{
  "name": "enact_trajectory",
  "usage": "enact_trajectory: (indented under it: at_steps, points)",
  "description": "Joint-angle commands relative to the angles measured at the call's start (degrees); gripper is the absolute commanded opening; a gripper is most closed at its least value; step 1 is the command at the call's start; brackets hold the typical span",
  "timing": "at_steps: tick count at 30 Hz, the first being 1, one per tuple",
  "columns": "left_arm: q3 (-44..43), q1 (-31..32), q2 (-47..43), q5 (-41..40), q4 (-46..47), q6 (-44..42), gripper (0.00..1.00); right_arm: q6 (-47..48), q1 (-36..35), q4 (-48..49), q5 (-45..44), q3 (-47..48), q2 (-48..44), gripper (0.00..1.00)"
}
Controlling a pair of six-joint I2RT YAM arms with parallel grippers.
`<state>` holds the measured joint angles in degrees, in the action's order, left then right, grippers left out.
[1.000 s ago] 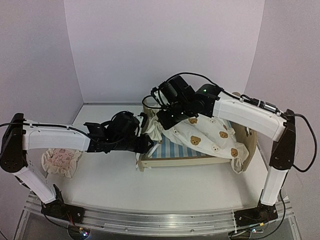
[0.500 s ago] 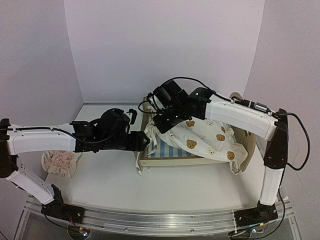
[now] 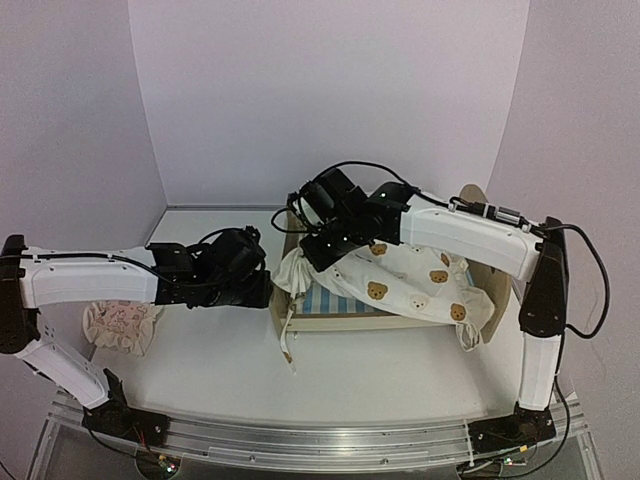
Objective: Set up the pet bed
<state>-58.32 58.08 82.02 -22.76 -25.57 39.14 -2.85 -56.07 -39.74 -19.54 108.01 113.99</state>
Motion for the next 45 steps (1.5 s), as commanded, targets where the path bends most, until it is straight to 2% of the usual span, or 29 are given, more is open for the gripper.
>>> enact_trajectory:
  at_steps: [1, 9, 16, 20, 23, 25, 29, 35, 45]
  points:
    - [-2.7, 0.1, 3.6, 0.4, -0.1, -1.4, 0.48, 1.4, -0.3, 4.1, -2.0, 1.2, 1.5, 0.00]
    - [-2.5, 0.1, 4.0, 1.5, 0.5, -1.7, 0.45, 2.1, -0.3, 5.0, -2.2, 0.7, 3.8, 0.00]
    - [-1.7, 0.1, 4.0, 3.1, 1.5, -2.1, 0.46, 2.0, -0.4, 5.0, -2.4, 0.7, 4.7, 0.00]
    - [-1.9, 0.1, 5.0, 4.3, 2.0, -2.3, 0.50, 2.4, -0.4, 5.0, -3.6, 1.3, 5.4, 0.04]
    - [-1.8, 0.1, 5.4, 4.6, 2.9, -3.0, 0.49, 2.4, -0.4, 5.1, -6.1, 2.1, 5.8, 0.06]
    - [-2.2, 0.1, 6.0, 3.4, 2.8, -3.5, 0.46, 2.4, -0.4, 5.0, -7.1, 2.6, 6.0, 0.08]
    - [-2.7, -0.2, 7.3, -0.2, 2.1, -3.9, 0.32, 2.3, -0.4, 4.9, -6.9, 2.4, 6.0, 0.12]
    - [-2.6, -2.6, 8.9, 0.9, 4.0, -5.6, 0.13, 2.3, -0.4, 4.9, -5.9, 0.9, 5.2, 0.18]
    - [-3.4, -2.8, 10.5, 1.9, 4.7, -6.4, 0.11, 1.0, -0.9, 4.7, -3.6, -2.1, 1.0, 0.27]
